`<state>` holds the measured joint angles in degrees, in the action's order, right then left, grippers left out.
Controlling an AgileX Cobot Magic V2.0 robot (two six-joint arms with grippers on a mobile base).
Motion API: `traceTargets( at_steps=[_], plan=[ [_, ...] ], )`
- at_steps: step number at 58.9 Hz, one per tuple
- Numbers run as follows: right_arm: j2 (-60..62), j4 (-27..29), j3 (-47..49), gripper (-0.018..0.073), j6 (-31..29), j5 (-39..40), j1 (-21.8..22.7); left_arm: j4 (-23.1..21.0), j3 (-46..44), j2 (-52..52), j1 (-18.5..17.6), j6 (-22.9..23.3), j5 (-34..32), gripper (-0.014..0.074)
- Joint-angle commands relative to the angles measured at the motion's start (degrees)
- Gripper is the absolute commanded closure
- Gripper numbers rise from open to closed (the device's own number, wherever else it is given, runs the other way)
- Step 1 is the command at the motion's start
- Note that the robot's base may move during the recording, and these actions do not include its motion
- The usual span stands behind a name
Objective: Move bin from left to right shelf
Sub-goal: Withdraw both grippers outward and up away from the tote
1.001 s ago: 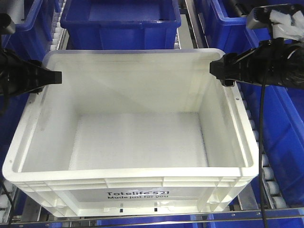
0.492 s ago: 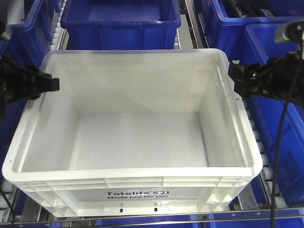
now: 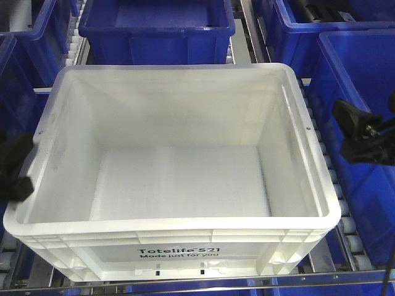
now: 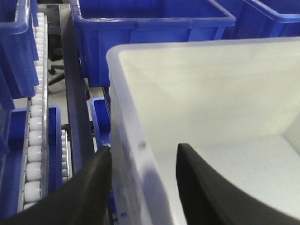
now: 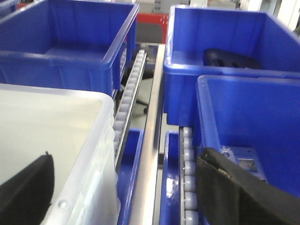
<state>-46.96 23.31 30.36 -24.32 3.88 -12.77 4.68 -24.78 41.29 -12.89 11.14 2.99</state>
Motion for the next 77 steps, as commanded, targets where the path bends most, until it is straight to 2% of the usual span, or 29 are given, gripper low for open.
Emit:
traceTargets(
  at_steps=[1,14,24,31,66,71,74,77],
  plan=[
    [4.4,-0.5,-0.9,-0.0026,-1.0,4.7,0.2,0.0,1.9,-5.5,-0.3,-0.2,-4.6,0.0279],
    [18.5,-0.5,-10.3,-0.0026,-2.5,4.3,0.2,-1.0,9.4,-21.5,-0.3,0.1,-3.0,0.0279],
    [27.5,-0.5,-15.6,-0.0026,-3.4,2.1,0.2,-1.0,9.9,-28.9,-0.3,-0.9,-1.7,0.0279],
    [30.8,-0.5,-15.8,-0.0026,-3.5,1.1,0.2,-1.0,9.9,-29.4,-0.3,-2.5,-1.5,0.0279],
    [31.1,0.2,-15.8,-0.0020,-3.5,-0.2,0.2,-1.0,9.9,-29.4,-0.3,-2.5,-1.8,0.0279],
    [31.1,0.2,-15.8,0.0053,-3.5,-0.2,0.2,-1.0,9.9,-29.4,-0.3,-2.5,-1.3,0.0311],
    [31.1,0.2,-15.8,0.0134,-3.5,-0.2,0.2,-1.0,9.9,-29.4,-0.3,-2.5,-1.0,0.0364],
    [31.1,0.2,-15.8,0.0257,-3.5,-0.2,0.2,-1.0,9.9,-29.4,-0.3,-2.5,-0.8,0.0437]
  ],
)
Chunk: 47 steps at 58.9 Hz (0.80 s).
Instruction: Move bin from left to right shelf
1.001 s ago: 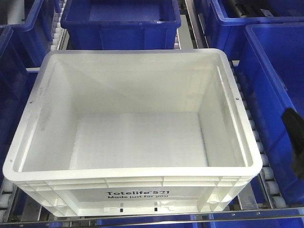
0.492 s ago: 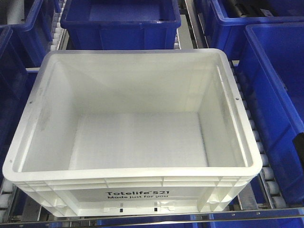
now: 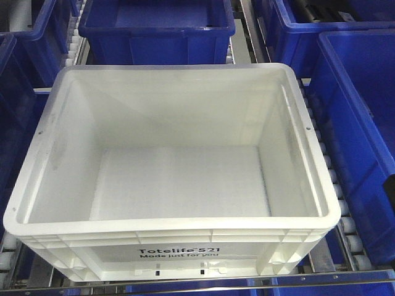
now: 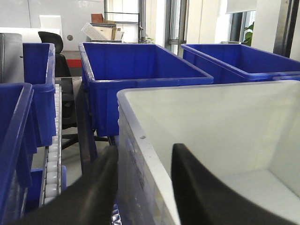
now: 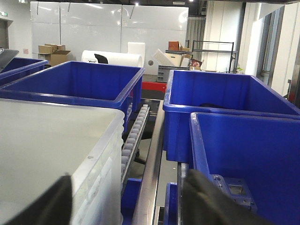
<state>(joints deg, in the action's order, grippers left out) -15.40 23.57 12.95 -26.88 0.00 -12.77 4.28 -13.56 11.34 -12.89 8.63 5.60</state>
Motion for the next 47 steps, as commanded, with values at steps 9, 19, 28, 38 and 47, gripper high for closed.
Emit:
traceTargets(
  at_steps=[9,19,28,38,47],
  plan=[
    [-0.5,0.0,1.6,0.0573,-0.9,3.7,0.2,-0.5,-1.4,0.5,-0.3,0.0,-3.4,0.0605],
    [-0.5,0.0,1.6,0.0567,-0.9,3.6,0.2,-0.6,-1.4,0.5,-0.3,0.0,-3.4,0.0605],
    [-0.5,0.0,1.6,0.0567,-0.9,3.6,0.2,-0.6,-1.4,0.5,-0.3,0.0,-3.4,0.0605],
    [-0.5,-0.1,1.6,0.0567,-0.9,3.6,0.2,-0.6,-1.4,0.5,-0.3,0.0,-3.4,0.0605],
    [-0.5,-0.1,1.6,0.0567,-0.9,3.4,0.2,-0.6,-1.4,0.5,-0.3,0.0,-3.4,0.0605]
  ],
)
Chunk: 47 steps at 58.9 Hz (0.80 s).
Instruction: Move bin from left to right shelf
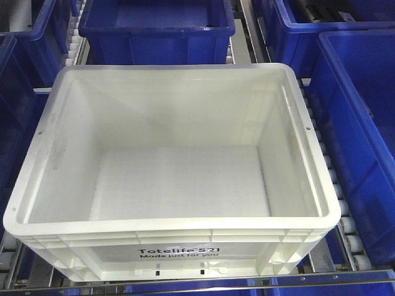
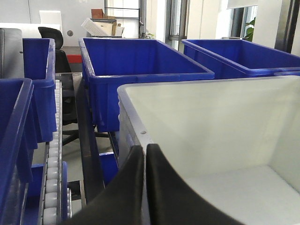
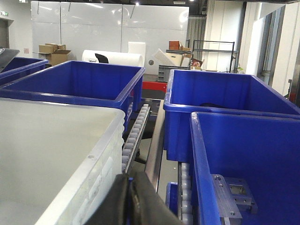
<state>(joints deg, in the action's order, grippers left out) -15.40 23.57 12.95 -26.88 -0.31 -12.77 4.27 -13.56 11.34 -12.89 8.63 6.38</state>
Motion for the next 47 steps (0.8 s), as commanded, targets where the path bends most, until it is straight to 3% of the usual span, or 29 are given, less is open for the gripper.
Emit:
traceTargets(
  at_steps=[1,47],
  plan=[
    [-0.5,-0.1,1.6,0.0567,-0.9,3.7,0.2,-0.6,-1.4,0.5,-0.3,0.0,-4.2,0.0605],
    [-0.5,-0.1,1.6,0.0567,-0.9,3.7,0.2,-0.1,-0.8,0.5,-0.3,-2.6,-4.3,0.0604]
  ],
)
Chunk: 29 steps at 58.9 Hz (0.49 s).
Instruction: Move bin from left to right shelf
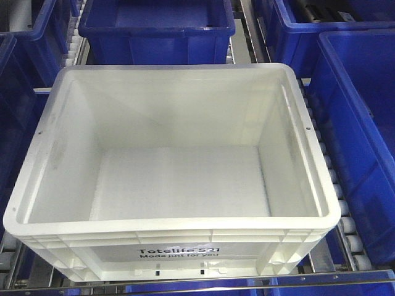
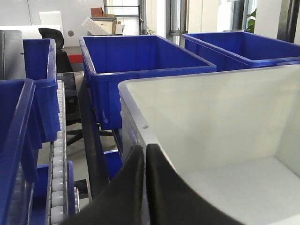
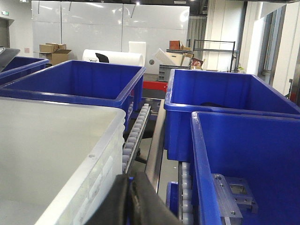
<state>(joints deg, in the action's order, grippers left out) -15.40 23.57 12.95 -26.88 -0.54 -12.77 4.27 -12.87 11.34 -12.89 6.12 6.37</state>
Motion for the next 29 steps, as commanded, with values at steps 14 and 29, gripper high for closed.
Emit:
traceTargets(
  at_steps=[14,29],
  plan=[
    [-0.5,-0.1,1.6,0.0567,-0.9,4.0,0.2,0.3,2.5,-5.6,-0.3,0.0,-2.4,0.0604],
    [-0.5,-0.1,1.6,0.0567,-0.9,3.9,0.2,-0.3,15.6,-12.8,-0.3,0.9,-11.1,0.0604]
  ],
)
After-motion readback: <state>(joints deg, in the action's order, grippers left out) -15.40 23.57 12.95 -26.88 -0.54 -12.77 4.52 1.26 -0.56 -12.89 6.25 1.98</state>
